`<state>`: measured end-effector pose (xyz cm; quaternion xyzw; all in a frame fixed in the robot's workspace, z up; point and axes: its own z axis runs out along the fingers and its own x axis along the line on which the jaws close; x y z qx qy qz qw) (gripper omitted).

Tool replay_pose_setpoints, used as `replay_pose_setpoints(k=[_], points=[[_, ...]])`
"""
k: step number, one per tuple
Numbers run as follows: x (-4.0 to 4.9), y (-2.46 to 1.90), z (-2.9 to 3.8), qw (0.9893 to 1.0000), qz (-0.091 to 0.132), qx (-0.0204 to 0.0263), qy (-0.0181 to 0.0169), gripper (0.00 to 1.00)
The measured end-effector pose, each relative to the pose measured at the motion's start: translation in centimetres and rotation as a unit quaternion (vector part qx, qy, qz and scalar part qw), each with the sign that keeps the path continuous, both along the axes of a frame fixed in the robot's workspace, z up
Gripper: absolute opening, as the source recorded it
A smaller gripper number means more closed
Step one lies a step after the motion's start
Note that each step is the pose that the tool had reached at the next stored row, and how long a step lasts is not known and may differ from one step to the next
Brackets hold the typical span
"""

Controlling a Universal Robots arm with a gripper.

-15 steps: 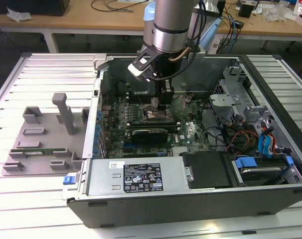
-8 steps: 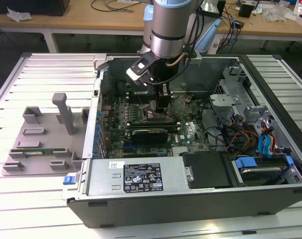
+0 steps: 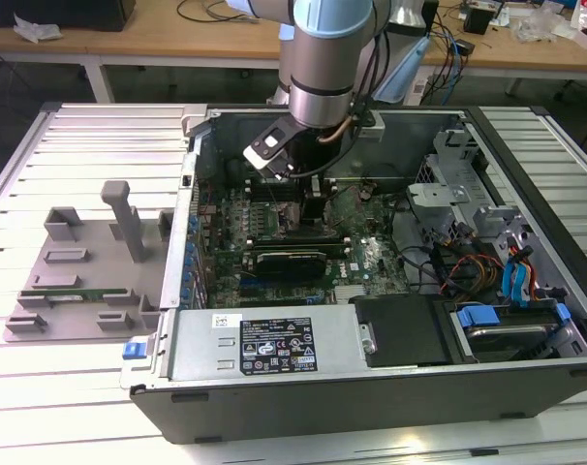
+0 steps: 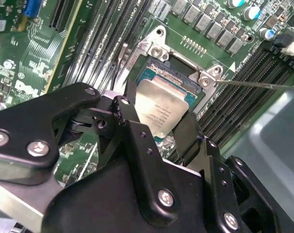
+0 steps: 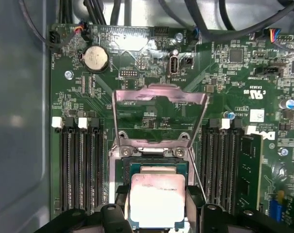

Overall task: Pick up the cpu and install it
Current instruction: 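Place the cpu into insertion slot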

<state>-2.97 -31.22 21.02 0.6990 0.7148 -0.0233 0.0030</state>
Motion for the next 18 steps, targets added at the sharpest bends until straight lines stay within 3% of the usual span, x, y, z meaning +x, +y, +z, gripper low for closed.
replay_pose_setpoints(k=[8, 15, 18], points=[[-0.06, 0.21, -1.09, 1.0, 0.0, -0.0001, 0.0, 0.55], [-0.1, 0.33, -1.3, 1.0, 0.0, 0.0, 0.0, 0.55], [-0.1, 0.33, -1.32, 1.0, 0.0, 0.0, 0.0, 0.62]])
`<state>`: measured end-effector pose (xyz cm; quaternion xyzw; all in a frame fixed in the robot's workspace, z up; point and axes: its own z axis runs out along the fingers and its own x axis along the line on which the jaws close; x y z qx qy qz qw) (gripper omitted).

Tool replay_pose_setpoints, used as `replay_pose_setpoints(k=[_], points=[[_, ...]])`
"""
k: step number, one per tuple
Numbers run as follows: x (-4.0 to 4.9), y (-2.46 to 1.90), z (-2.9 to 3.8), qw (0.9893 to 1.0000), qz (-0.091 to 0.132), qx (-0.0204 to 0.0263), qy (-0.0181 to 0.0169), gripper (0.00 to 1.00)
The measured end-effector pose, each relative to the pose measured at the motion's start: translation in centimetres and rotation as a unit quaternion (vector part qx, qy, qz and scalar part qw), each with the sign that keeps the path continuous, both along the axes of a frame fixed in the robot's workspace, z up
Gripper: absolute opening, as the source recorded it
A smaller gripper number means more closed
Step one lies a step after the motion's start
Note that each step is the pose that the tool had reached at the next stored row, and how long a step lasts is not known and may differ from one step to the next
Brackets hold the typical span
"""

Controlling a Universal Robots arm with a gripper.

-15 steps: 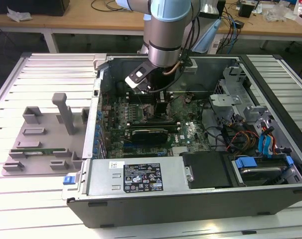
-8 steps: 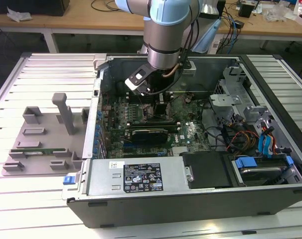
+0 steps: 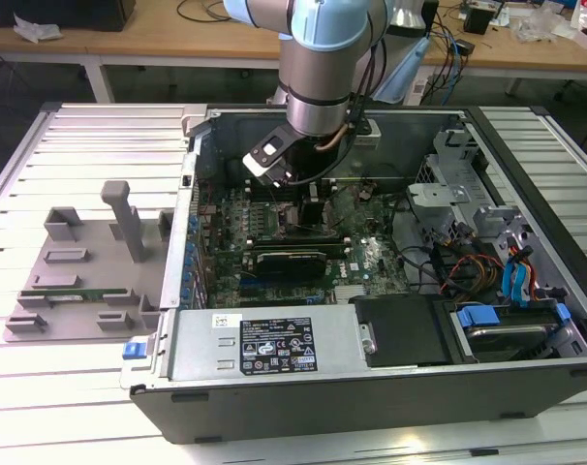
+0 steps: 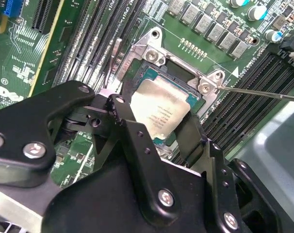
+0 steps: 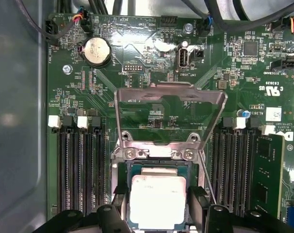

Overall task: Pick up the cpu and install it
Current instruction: 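Place the cpu into insertion slot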

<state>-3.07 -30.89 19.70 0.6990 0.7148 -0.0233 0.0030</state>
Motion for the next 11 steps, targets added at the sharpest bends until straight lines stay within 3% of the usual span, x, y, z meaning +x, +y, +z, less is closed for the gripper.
replay_pose_setpoints(k=[11], points=[[0.0, -0.26, 0.06, 0.9999, 0.016, 0.0, 0.0, 0.62]])
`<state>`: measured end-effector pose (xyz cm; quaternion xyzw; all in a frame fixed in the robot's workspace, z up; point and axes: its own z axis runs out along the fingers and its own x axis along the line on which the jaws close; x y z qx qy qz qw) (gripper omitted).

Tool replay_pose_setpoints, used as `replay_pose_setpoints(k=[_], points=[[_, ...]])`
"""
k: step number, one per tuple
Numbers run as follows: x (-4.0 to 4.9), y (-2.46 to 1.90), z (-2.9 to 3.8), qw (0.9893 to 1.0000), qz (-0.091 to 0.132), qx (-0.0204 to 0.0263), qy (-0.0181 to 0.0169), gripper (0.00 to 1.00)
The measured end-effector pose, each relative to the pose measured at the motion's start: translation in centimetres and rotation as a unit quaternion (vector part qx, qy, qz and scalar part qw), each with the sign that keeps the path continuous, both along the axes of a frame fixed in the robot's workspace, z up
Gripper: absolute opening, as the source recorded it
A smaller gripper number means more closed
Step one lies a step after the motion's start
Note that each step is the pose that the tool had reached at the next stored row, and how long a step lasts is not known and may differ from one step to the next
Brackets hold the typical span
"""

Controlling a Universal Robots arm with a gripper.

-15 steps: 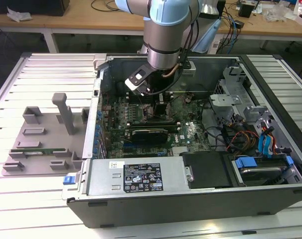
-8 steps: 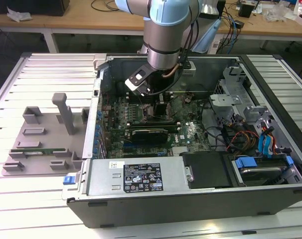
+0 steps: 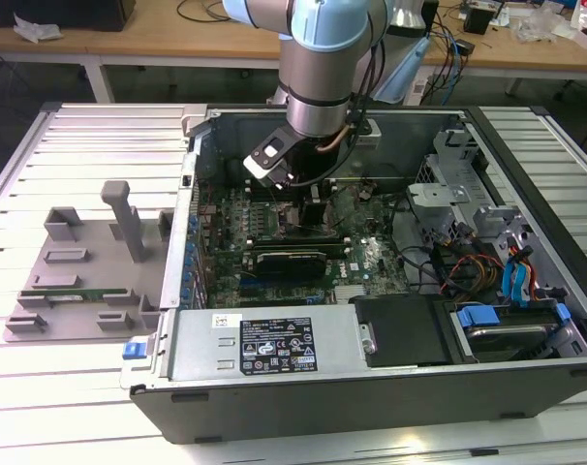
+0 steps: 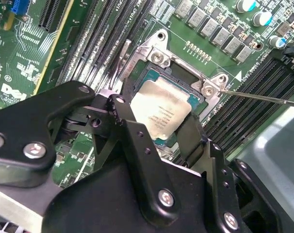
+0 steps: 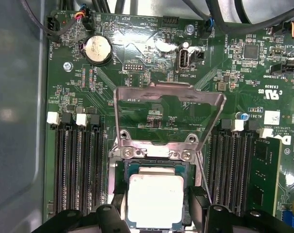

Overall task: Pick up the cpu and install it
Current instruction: 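Place the cpu into insertion slot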

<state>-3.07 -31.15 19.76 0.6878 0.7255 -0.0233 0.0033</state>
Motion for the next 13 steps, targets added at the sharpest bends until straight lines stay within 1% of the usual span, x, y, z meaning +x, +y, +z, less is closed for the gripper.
replay_pose_setpoints(k=[1, 2, 3, 7, 11, 13], points=[[0.0, 0.0, 0.01, 1.0, 0.0, 0.0001, 0.0, 0.62], [0.03, 0.01, 0.02, 1.0, 0.0, 0.0019, 0.0, 0.62], [0.06, 0.05, 0.07, 1.0, 0.0, 0.0023, 0.0001, 0.62], [0.08, 0.05, 0.31, 1.0, 0.0, 0.0025, 0.0001, 0.62], [0.09, 0.07, 0.83, 1.0, 0.0, 0.0025, 0.0001, 0.62], [0.09, 0.17, 0.99, 1.0, 0.0, 0.0025, 0.0001, 0.6]])
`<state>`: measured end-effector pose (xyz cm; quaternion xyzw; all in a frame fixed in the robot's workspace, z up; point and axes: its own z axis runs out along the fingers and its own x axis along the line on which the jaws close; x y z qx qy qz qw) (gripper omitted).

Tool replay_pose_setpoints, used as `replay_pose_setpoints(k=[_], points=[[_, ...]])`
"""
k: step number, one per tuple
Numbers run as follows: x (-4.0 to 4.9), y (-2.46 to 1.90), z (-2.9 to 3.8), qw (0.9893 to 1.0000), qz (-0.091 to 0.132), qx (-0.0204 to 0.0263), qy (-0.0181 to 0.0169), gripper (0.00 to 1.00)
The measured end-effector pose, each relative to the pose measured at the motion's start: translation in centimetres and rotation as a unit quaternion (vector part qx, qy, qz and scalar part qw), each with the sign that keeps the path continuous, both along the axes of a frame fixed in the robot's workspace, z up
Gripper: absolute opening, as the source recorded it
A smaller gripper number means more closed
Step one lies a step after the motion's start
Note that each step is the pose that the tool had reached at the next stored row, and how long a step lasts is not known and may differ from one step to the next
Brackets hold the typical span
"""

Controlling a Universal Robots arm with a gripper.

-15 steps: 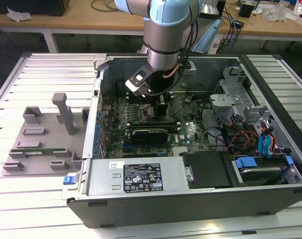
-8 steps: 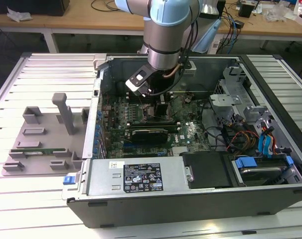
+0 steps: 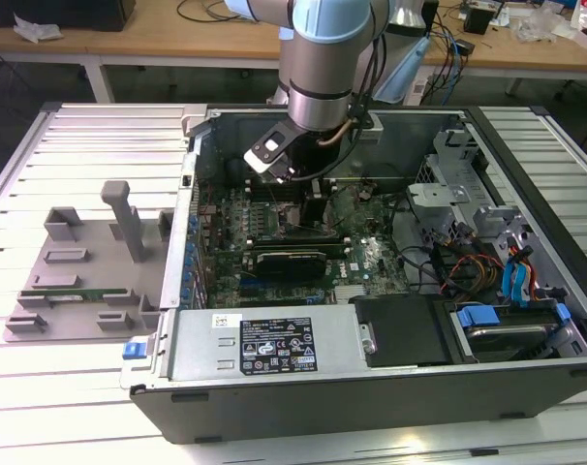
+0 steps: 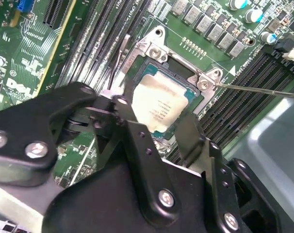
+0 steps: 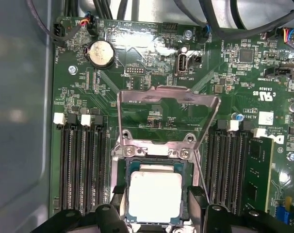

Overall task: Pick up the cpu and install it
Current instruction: 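Place the cpu into insertion slot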

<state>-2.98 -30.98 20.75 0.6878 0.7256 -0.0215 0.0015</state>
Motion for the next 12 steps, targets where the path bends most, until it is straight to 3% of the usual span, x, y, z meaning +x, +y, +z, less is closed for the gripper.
replay_pose_setpoints(k=[2, 3, 6, 12], points=[[-0.01, 0.02, 0.02, 1.0, 0.0, 0.0, 0.0, 0.42], [-0.01, 0.02, 0.03, 1.0, 0.0, 0.0, 0.0, 0.42], [-0.07, 0.0, 0.03, 1.0, 0.0, -0.0003, 0.0, 0.11], [-0.35, -0.08, -0.19, 1.0, 0.0, 0.0039, 0.0, 0.11]])
